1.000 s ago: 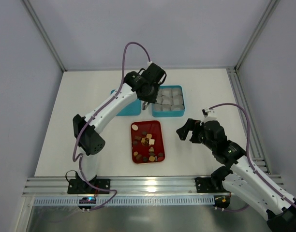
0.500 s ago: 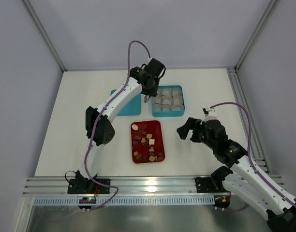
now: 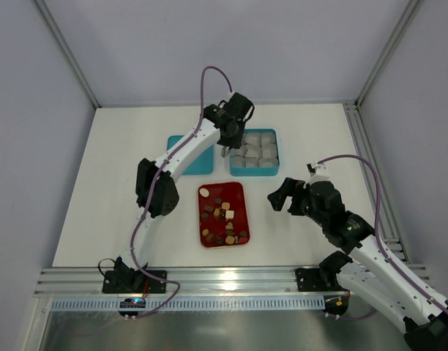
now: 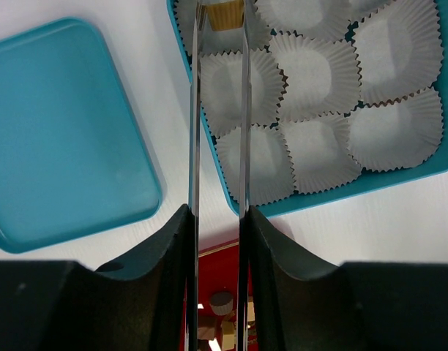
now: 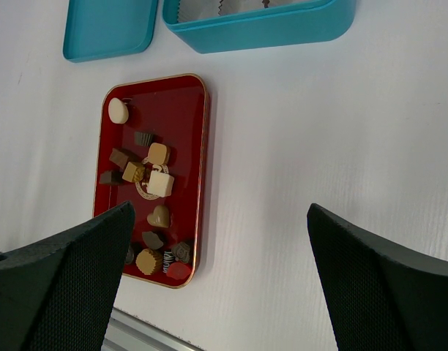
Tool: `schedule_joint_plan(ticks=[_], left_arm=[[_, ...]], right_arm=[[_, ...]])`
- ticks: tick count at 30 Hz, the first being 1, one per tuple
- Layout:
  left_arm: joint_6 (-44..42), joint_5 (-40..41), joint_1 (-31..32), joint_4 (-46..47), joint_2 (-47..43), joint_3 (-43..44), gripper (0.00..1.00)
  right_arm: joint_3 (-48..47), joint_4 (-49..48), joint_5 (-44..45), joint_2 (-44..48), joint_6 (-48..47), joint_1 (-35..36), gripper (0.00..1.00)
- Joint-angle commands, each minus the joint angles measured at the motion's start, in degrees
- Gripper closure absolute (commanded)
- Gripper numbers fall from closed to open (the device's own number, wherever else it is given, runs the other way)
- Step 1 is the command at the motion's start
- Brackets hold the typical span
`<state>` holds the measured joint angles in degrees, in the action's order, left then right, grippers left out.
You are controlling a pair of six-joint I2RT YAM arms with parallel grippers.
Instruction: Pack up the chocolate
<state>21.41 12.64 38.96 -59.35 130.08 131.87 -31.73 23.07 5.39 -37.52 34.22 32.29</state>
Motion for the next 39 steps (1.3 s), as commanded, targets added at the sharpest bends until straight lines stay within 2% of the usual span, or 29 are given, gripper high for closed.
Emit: schedule_joint_plan(ticks=[1,8,15,21,27,30,39], left_arm=[[-0.6,0.8,-0.3,2.5,-0.4,2.5,0.65],[-0.9,1.1,-0.2,2.7,-0.5,2.5,0.6],[-1.0,0.0,-0.2,2.5,-2.1,2.3,0.6],[-1.3,-4.2,-0.1,6.7,-8.0,-1.8,0.6],[-0.7,-5.5,0.4,4.8,-11.9,-2.2,0.61],[-0.4,-5.4,1.1,3.3,-16.2,-5.4,0.61],[2.5,-5.0,3.3,1.4,-34.4,-27.4,0.61]], right_arm=[[-1.5,-0.7,0.9,0.1,-0.6,0.2,0.0],[-1.4,-0.8,0.5,0.0,-0.6,0.2,0.0],[-1.4,-0.8,0.2,0.2,-0.3,0.2,0.0],[-1.7,-0.8,0.2,0.5,-0.2,0.2,0.0],[-1.6,-0.7,0.2,0.9,0.2,0.2,0.0],[-1.5,-0.9,0.1,1.1,0.2,0.1,0.0],[0.0,-1.3,-0.2,2.0,0.5,0.2,0.0]])
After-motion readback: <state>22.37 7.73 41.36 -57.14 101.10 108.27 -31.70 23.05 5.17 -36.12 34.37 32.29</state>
